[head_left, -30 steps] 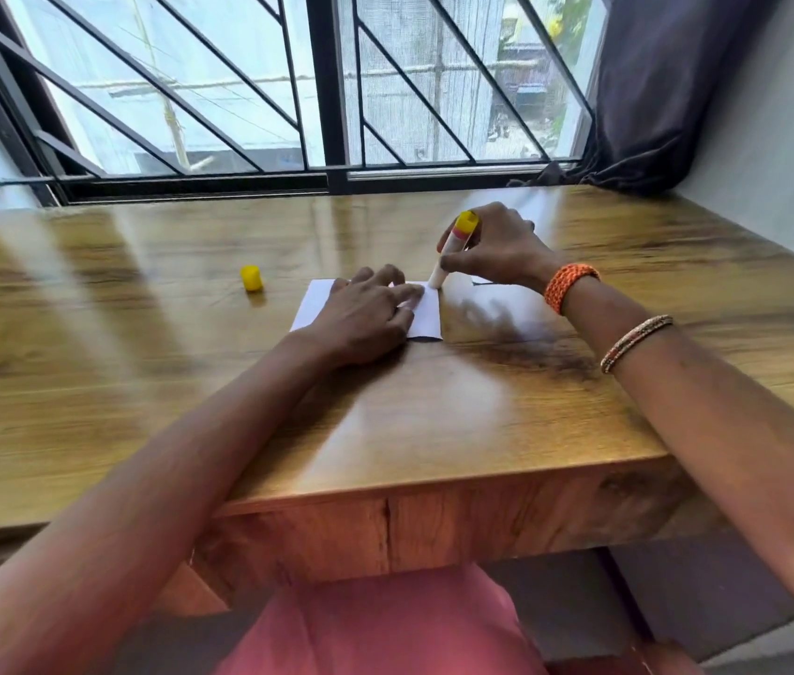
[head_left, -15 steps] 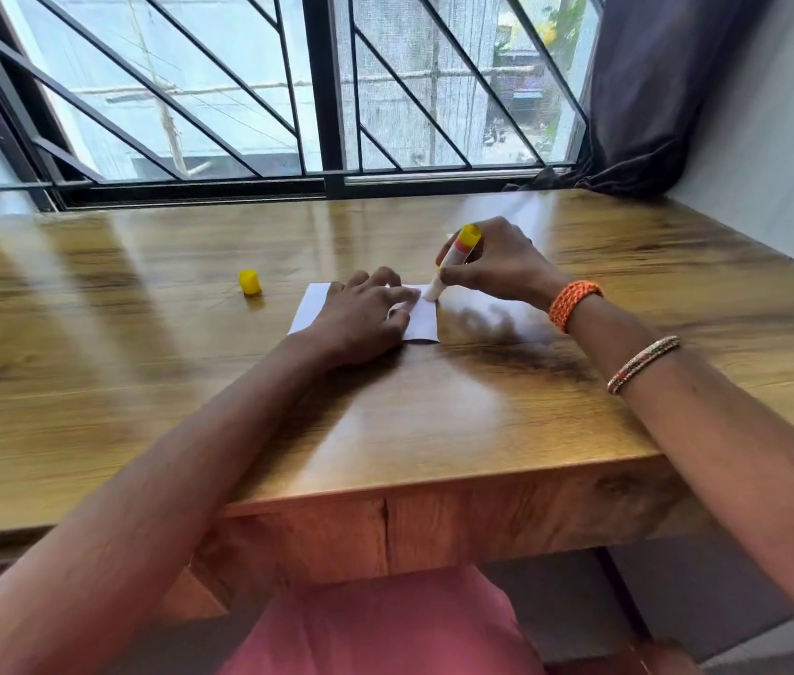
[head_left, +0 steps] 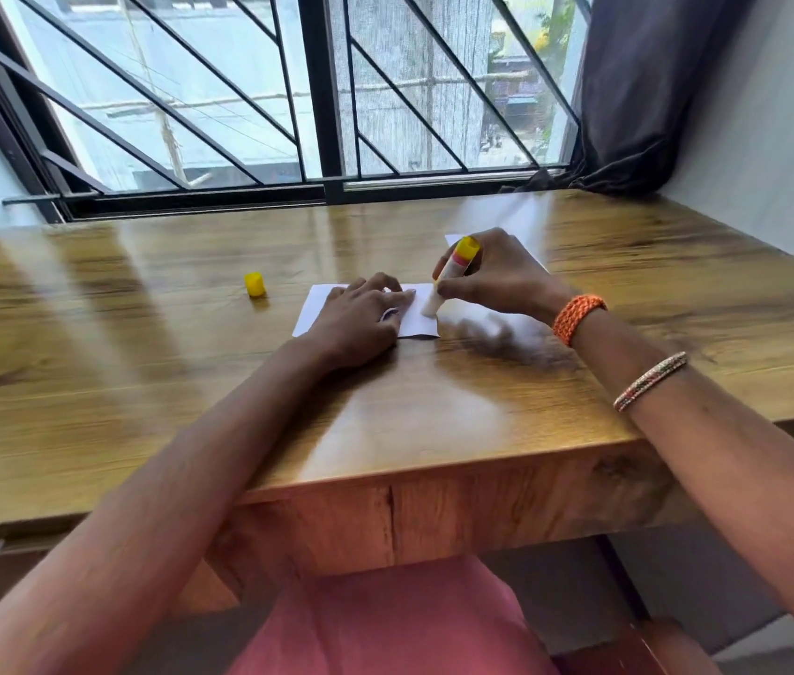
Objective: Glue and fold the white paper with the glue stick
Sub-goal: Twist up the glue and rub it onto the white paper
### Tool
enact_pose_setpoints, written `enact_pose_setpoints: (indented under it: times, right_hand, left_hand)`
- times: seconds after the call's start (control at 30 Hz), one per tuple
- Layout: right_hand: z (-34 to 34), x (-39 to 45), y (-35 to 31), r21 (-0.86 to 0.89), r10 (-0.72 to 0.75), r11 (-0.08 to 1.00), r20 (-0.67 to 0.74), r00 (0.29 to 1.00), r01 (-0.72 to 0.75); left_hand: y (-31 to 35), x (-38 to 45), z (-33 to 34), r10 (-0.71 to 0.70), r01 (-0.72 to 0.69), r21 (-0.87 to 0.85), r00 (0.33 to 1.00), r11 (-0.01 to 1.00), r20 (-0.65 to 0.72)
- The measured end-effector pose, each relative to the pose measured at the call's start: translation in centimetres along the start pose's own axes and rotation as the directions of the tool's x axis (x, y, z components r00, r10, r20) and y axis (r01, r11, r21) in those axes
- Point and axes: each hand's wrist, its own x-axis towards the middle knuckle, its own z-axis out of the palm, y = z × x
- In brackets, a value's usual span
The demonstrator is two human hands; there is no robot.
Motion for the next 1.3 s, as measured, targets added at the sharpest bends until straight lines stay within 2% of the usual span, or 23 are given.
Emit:
enact_pose_setpoints:
  times: [0.33, 0.5, 0.6, 0.7, 0.77, 0.87, 0.97, 1.07, 1.17, 1.23, 1.3]
  right_hand:
    - [0.2, -1.1, -0.1, 0.017, 0.024, 1.000, -0.001, 1.000, -0.024]
    - [-0.7, -1.1, -0.4, 0.122, 0.049, 0.990, 0.134, 0.990, -0.065]
    - [-1.4, -1.3, -0.5, 0.206, 0.064, 0.974, 0.150, 0.987, -0.094]
    - [-1.6, -1.4, -0.4, 0.392, 0.072, 0.914, 0.093, 0.993, -0.103]
    - [-1.6, -1.3, -0.2, 0.480, 0.110, 0.868, 0.069, 0.992, -0.130]
    - [-1.7, -1.0, 0.2, 0.523, 0.202, 0.827, 0.068, 0.977, -0.207]
    - [-1.6, -0.5, 0.4, 0.521, 0.228, 0.827, 0.031, 0.973, -0.211]
    - [-1.3, 0.0, 0.1, 0.536, 0.217, 0.828, -0.029, 0.976, -0.167]
    - [-0.9, 0.6, -0.3, 0.537, 0.226, 0.831, -0.085, 0.970, -0.147]
    - [-0.6, 1.0, -0.5, 0.543, 0.235, 0.828, -0.112, 0.965, -0.138]
    - [0.0, 1.3, -0.8, 0.560, 0.245, 0.819, -0.139, 0.960, -0.128]
  left_hand:
    - [-0.2, 0.1, 0.2, -0.010, 0.010, -0.025, 1.000, 1.000, 0.001]
    - [-0.4, 0.0, -0.2, -0.014, 0.014, -0.099, 1.000, 0.995, 0.004]
    - [-0.5, -0.3, -0.7, -0.013, 0.013, -0.209, 1.000, 0.978, -0.001]
    - [-1.3, -0.4, -1.7, -0.027, 0.061, -0.409, 0.996, 0.910, 0.090]
    - [-1.7, -0.5, -2.5, -0.007, 0.078, -0.465, 0.988, 0.882, 0.152]
    - [-2.0, -0.8, -3.2, 0.002, 0.065, -0.331, 0.980, 0.941, 0.198]
    - [-2.0, -0.8, -3.1, 0.025, 0.028, -0.242, 0.977, 0.970, 0.211]
    - [-1.7, -0.5, -2.7, 0.002, 0.008, -0.110, 0.997, 0.994, 0.083]
    - [-0.9, -0.5, -2.5, -0.014, 0.015, -0.065, 1.000, 0.998, 0.010]
    - [-0.3, -0.8, -2.5, -0.062, 0.062, 0.006, 0.998, 0.998, -0.007]
    - [0.6, -1.1, -2.5, -0.127, 0.131, 0.151, 0.991, 0.980, -0.033]
